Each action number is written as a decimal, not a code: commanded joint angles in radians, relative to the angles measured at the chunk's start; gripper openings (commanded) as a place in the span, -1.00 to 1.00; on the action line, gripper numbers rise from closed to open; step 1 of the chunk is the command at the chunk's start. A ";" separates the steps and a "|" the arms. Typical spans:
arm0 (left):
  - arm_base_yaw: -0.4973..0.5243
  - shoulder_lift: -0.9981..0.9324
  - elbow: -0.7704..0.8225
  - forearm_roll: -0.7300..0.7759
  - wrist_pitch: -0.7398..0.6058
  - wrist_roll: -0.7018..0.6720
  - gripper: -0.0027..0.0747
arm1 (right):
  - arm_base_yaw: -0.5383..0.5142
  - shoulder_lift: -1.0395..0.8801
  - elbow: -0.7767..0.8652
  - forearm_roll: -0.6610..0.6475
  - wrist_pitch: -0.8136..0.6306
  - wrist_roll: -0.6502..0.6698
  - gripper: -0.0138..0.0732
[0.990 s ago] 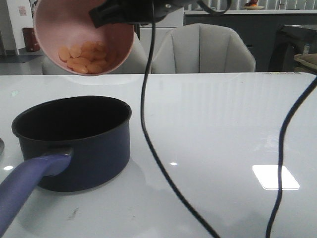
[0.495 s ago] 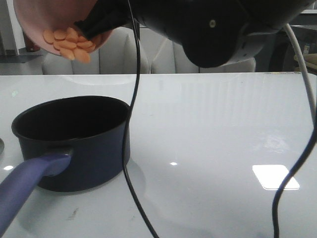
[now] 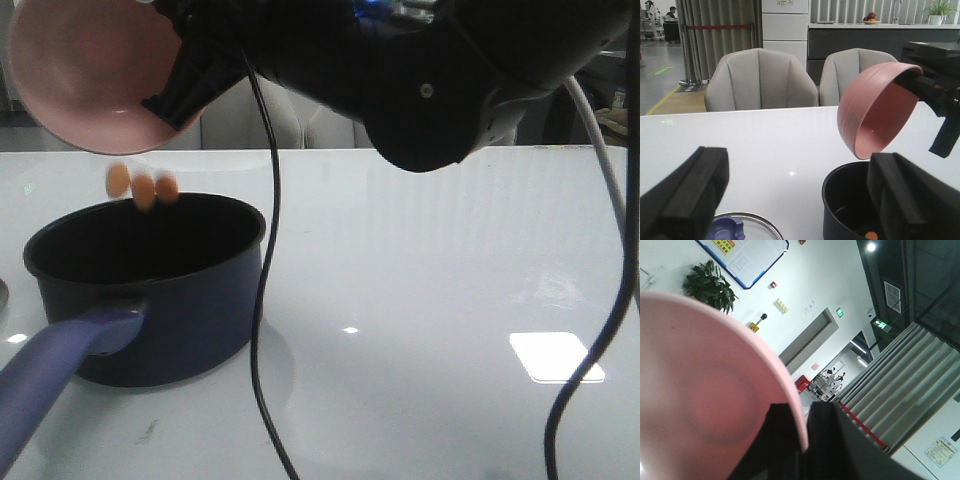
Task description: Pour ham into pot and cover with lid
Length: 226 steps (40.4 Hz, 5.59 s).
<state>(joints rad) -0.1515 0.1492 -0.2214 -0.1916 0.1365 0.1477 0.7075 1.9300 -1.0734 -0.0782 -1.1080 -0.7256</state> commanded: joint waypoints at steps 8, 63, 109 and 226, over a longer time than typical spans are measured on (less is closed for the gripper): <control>-0.008 0.008 -0.027 -0.012 -0.078 -0.001 0.64 | 0.000 -0.053 -0.025 0.056 -0.181 0.053 -0.36; -0.008 0.008 -0.027 -0.012 -0.084 -0.001 0.64 | -0.605 -0.397 -0.028 0.332 1.705 0.510 -0.36; -0.008 0.008 -0.027 -0.012 -0.083 -0.001 0.64 | -0.590 -0.579 -0.016 0.281 1.719 0.524 0.32; 0.286 1.385 -1.064 0.031 0.945 -0.040 0.75 | -0.371 -1.656 0.824 0.283 1.197 0.526 -0.34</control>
<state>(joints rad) 0.1325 1.5291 -1.2421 -0.1552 1.0915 0.1190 0.3352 0.2677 -0.2226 0.2001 0.1783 -0.1973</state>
